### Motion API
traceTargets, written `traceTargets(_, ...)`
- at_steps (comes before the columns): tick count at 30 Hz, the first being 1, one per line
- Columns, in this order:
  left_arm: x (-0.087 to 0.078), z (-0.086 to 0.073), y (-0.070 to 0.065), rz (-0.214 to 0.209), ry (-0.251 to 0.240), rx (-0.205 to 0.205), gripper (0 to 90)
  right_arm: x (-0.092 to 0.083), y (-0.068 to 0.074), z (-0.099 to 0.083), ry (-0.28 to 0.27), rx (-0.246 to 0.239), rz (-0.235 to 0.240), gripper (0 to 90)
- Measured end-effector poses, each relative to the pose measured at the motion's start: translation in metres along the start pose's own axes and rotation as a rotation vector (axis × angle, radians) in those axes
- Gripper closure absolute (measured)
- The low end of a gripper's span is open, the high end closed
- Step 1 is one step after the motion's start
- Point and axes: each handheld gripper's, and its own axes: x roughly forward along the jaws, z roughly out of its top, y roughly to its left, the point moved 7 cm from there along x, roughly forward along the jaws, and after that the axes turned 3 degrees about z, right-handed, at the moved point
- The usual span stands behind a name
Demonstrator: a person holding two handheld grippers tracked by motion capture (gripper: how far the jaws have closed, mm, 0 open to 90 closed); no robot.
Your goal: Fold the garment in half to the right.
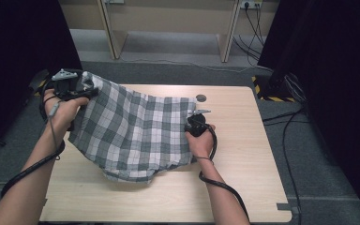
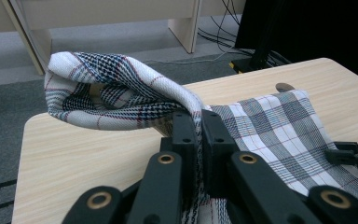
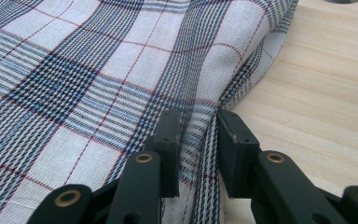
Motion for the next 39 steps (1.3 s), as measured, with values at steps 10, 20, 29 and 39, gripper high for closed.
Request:
traceTargets(10,-0.003,0.001,0.004,0.012,-0.003,-0.004,85.1,0.003,0.009,0.001,-0.006,-0.01,0.011,71.2)
traceTargets(20,0.001,0.004,-0.007,0.002,-0.001,-0.002,85.1,0.004,0.012,0.001,-0.012,-0.011,0.009,71.2)
traceTargets(29,0.013,0.011,-0.036,-0.029,0.002,0.017,85.1,0.004,0.012,0.001,-0.016,-0.006,0.011,71.2)
traceTargets(39,0.029,0.019,-0.079,-0.075,0.0,0.043,85.1,0.004,0.011,0.001,-0.024,-0.008,0.012,71.2)
